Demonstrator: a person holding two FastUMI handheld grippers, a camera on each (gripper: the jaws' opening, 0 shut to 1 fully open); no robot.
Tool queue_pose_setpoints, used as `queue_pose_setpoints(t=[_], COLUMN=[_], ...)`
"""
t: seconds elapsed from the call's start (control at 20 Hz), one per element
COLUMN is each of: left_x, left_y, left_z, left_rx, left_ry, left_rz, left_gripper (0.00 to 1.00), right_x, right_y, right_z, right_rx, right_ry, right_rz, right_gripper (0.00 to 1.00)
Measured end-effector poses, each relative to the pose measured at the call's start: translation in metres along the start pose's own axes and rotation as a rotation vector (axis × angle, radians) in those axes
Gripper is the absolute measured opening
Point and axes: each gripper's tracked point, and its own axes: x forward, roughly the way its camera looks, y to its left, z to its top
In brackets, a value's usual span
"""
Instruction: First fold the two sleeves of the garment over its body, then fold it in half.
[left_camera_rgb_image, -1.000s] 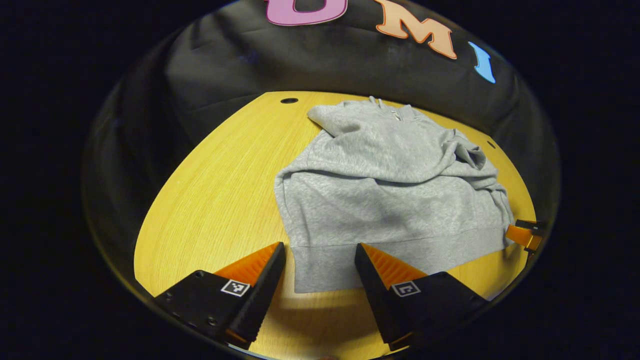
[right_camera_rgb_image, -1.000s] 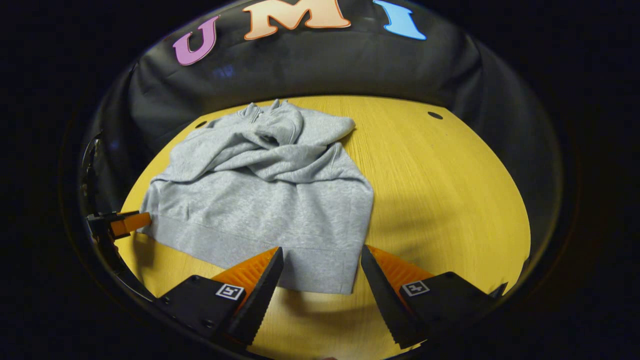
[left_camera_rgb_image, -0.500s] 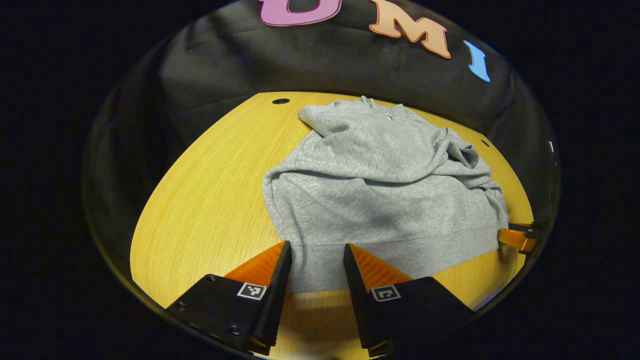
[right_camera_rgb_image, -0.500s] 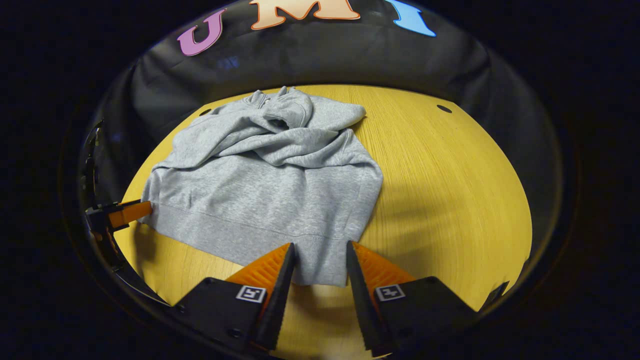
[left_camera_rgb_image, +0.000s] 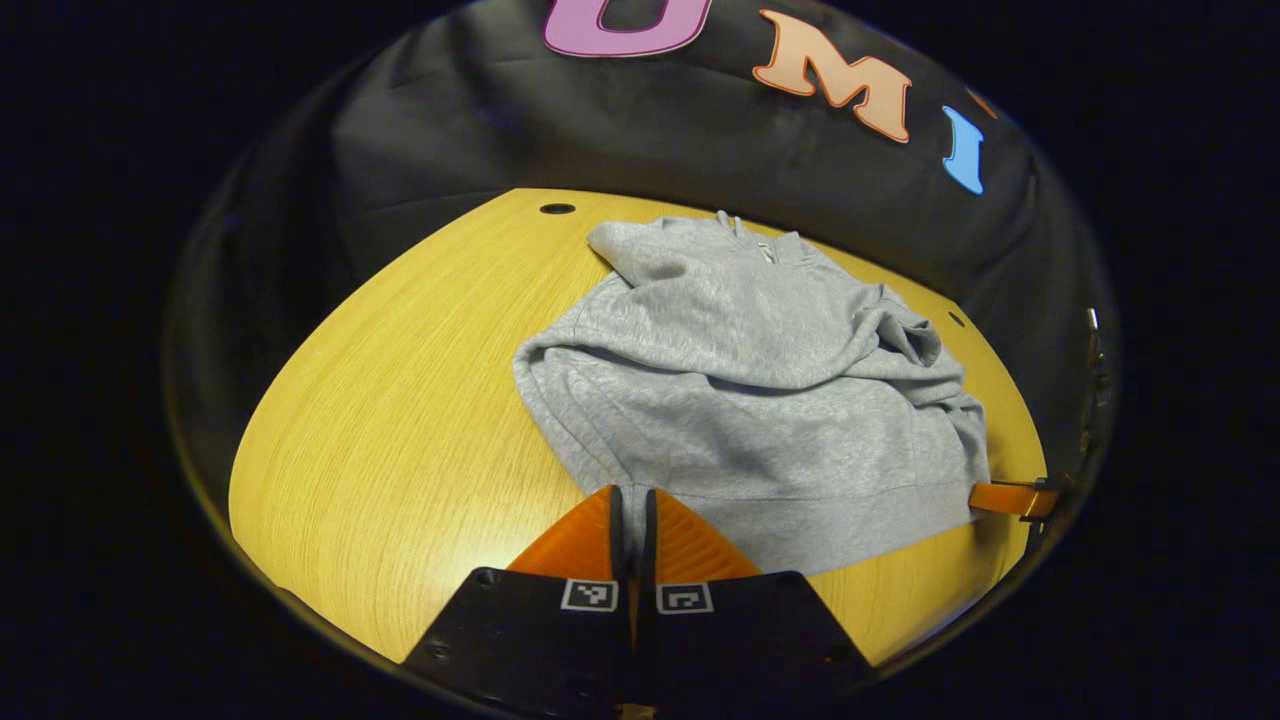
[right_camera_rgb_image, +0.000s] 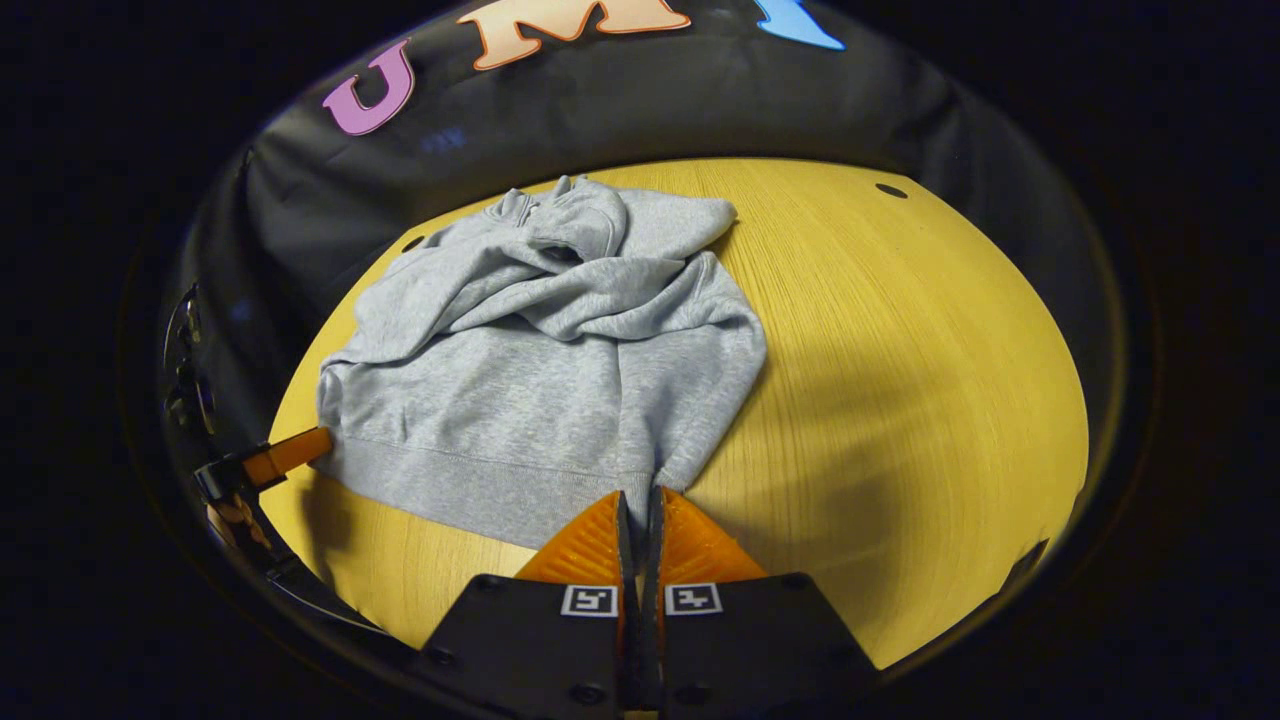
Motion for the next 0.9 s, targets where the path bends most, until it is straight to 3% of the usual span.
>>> queue_pose_setpoints(t=[0.2, 0.55, 0.9], left_x=[-0.007, -0.028, -0.029], left_y=[-0.003, -0.018, -0.017], left_z=[0.006, 0.041, 0.089], left_rx=[-0.09, -0.091, -0.133], left_ry=[0.055, 0.027, -0.011], left_rz=[-0.032, -0.092, -0.115], left_gripper=[0.0, 0.0, 0.0], right_x=[-0.014, -0.038, -0.04], right_y=[0.005, 0.017, 0.027], right_z=[0.014, 0.068, 0.114], right_rx=[0.045, 0.206, 0.298], right_ry=[-0.04, -0.103, -0.127], right_rz=[0.056, 0.172, 0.234], right_gripper=[0.03, 0.02, 0.02])
